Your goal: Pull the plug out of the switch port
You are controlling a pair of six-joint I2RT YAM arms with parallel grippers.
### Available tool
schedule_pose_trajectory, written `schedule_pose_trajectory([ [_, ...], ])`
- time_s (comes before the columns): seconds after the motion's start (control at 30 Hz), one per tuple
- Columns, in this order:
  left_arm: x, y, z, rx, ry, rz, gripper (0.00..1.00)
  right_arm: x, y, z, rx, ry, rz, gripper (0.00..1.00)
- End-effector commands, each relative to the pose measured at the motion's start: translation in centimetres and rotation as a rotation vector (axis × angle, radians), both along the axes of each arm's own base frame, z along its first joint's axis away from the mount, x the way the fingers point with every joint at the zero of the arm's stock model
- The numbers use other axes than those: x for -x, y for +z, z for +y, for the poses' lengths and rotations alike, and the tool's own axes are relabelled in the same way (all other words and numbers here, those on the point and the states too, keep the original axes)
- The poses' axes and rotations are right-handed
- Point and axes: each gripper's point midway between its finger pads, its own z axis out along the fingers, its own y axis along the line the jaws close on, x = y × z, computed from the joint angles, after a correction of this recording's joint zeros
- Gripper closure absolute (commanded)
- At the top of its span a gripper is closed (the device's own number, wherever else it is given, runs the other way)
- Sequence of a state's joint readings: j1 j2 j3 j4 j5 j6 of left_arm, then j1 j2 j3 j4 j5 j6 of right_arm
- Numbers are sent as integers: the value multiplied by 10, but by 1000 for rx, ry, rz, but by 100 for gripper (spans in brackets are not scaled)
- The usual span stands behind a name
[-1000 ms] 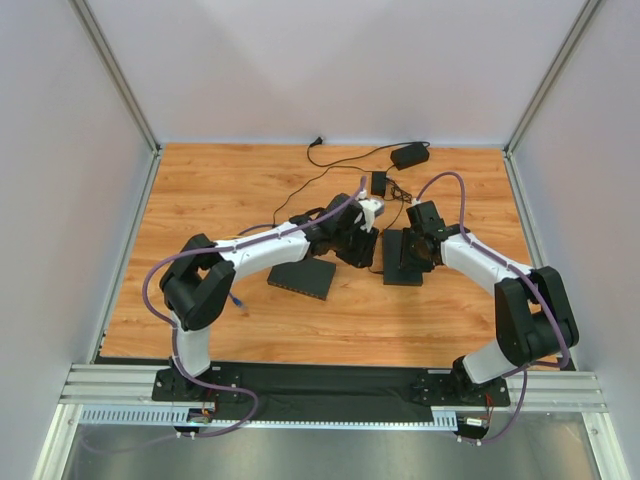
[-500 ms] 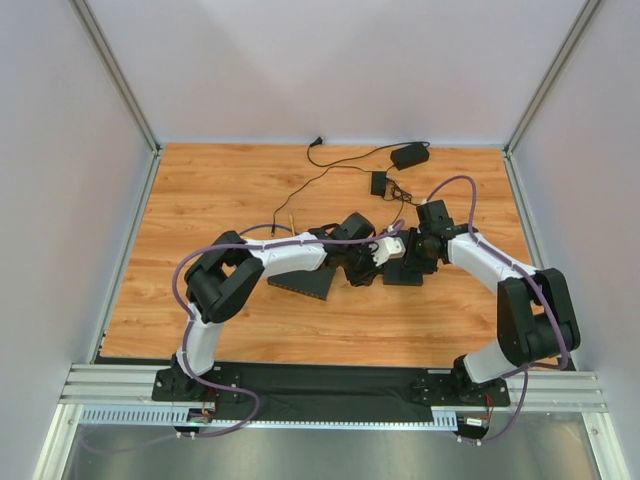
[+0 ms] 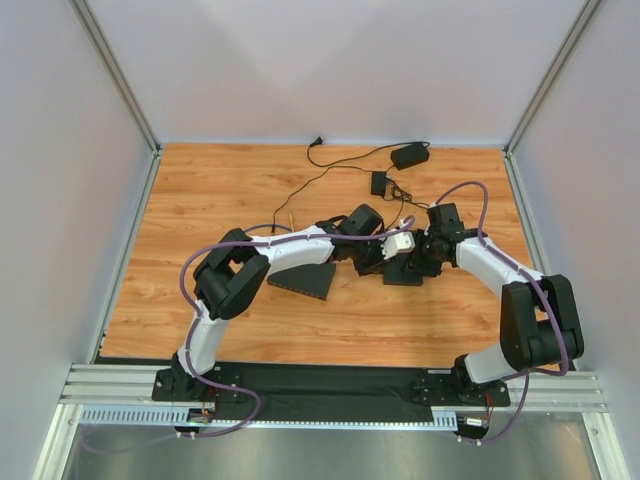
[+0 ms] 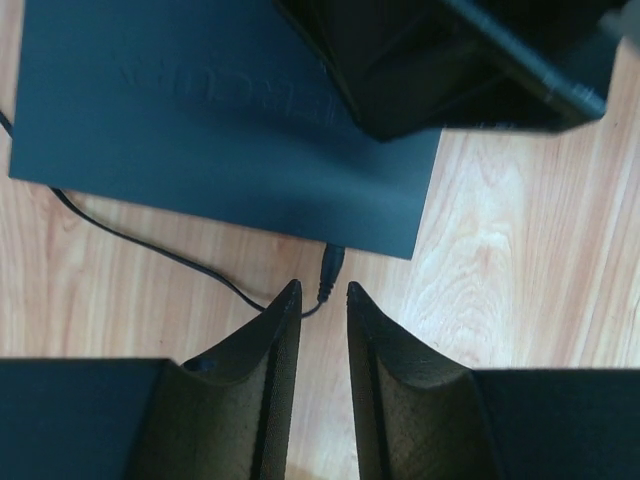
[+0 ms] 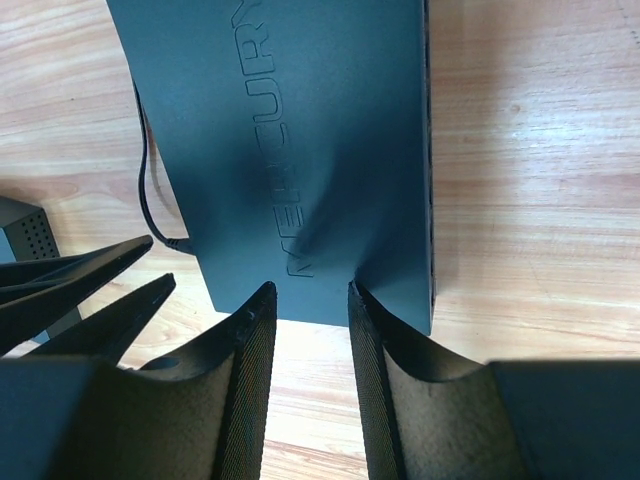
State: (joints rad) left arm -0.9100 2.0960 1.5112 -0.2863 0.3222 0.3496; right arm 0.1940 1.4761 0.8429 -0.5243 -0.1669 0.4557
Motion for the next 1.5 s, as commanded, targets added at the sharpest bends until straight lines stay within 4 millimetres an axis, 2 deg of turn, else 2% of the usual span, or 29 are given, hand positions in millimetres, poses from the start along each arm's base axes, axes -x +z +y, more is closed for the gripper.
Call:
schedule_pose_trajectory([
  [0.0, 4, 8, -14, 24, -81, -24, 67, -2, 1, 2, -13, 8, -9, 64],
  [0.33, 13, -6, -14, -14, -130, 2, 68, -2, 5, 4, -27, 13, -17, 64],
  [0.43, 10, -10, -15, -26, -120, -8, 65, -2, 7, 5, -37, 14, -23, 64],
  [0.47, 8, -17, -13, -49, -112, -2, 66, -1, 8, 6, -46, 17, -24, 64],
  [0.53, 4, -14, -16, -49, -101, -5, 66, 0, 10, 8, -57, 16, -31, 64],
  [0.63, 3, -17, -16, -55, -97, -5, 69, 3, 14, 6, -59, 6, -48, 64],
  [0.83, 6, -19, -15, -52, -101, 0, 87, 8, 21, -2, -32, -22, -80, 64],
  [1.07, 25, -20, -21, -27, -133, 42, 98, 15, 30, -12, -19, -58, -116, 63],
  [1.2, 32, -17, -32, -3, -131, 70, 100, 24, 34, -14, -31, -85, -134, 64],
  [1.33, 41, -15, -44, 22, -129, 114, 100, 41, 20, -19, -29, -140, -102, 66],
  [1.47, 47, -17, -52, 32, -110, 160, 100, 56, 10, -15, -80, -191, -68, 69],
])
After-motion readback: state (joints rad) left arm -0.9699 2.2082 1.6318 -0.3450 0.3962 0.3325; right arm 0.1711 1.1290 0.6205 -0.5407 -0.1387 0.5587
